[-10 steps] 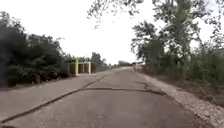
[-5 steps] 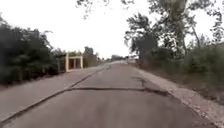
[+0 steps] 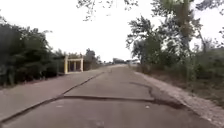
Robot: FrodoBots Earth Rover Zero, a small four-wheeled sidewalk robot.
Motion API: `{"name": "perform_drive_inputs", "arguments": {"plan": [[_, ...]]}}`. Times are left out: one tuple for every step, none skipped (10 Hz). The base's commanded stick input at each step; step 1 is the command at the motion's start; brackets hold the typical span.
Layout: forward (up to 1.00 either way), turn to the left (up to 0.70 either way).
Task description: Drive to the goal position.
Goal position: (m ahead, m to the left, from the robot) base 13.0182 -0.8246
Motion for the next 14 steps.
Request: {"name": "perform_drive_inputs", "arguments": {"plan": [[0.85, 0.0], [0.85, 0.0], [0.85, 0.0], [0.85, 0.0], [0.85, 0.0], [0.85, 0.0], [0.85, 0.0], [0.85, 0.0], [0.85, 0.0], [0.85, 0.0], [0.85, 0.0], [0.85, 0.0], [0.85, 0.0], [0.85, 0.0]]}}
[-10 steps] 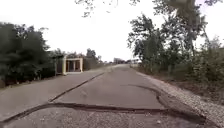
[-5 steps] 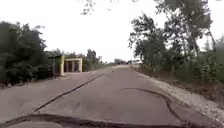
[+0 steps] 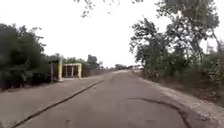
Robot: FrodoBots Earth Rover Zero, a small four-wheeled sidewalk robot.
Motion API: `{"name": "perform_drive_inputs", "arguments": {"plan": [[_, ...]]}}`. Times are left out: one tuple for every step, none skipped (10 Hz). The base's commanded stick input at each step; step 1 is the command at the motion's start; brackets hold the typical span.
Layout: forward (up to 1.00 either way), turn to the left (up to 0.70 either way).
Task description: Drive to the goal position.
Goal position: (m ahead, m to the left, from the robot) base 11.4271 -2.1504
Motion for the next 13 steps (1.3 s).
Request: {"name": "perform_drive_inputs", "arguments": {"plan": [[0.85, 0.0], [0.85, 0.0], [0.85, 0.0], [0.85, 0.0], [0.85, 0.0], [0.85, 0.0], [0.85, 0.0], [0.85, 0.0], [0.85, 0.0], [0.85, -0.34], [0.85, -0.34], [0.85, -0.27], [0.85, -0.02]]}}
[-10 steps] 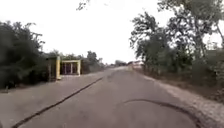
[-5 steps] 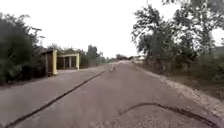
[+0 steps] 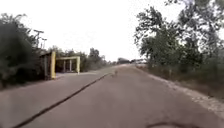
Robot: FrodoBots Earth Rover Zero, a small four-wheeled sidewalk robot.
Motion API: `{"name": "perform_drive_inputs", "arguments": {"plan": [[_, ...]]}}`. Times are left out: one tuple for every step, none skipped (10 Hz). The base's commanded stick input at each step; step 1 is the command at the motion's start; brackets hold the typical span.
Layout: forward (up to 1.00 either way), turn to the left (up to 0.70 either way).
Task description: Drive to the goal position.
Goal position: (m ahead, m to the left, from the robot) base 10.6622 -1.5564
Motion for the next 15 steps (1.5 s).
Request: {"name": "perform_drive_inputs", "arguments": {"plan": [[0.85, 0.0], [0.85, 0.0], [0.85, 0.0], [0.85, 0.0], [0.85, 0.0], [0.85, 0.0], [0.85, 0.0], [0.85, 0.0], [0.85, 0.0], [0.85, 0.0], [0.85, 0.0], [0.85, 0.0], [0.85, 0.0], [0.85, -0.06], [0.85, -0.21]]}}
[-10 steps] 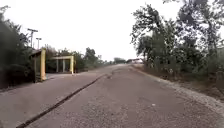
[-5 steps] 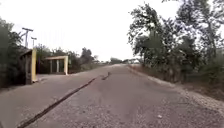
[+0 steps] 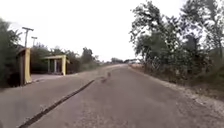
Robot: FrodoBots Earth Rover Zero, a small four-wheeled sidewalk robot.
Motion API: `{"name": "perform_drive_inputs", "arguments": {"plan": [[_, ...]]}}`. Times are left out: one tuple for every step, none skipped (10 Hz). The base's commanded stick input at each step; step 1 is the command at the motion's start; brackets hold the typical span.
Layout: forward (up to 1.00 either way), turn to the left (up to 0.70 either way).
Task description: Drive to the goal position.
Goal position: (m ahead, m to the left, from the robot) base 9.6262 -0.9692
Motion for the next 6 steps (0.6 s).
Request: {"name": "perform_drive_inputs", "arguments": {"plan": [[0.85, -0.34], [0.85, -0.34], [0.85, -0.34], [0.85, -0.34], [0.85, -0.34], [0.85, -0.29]]}}
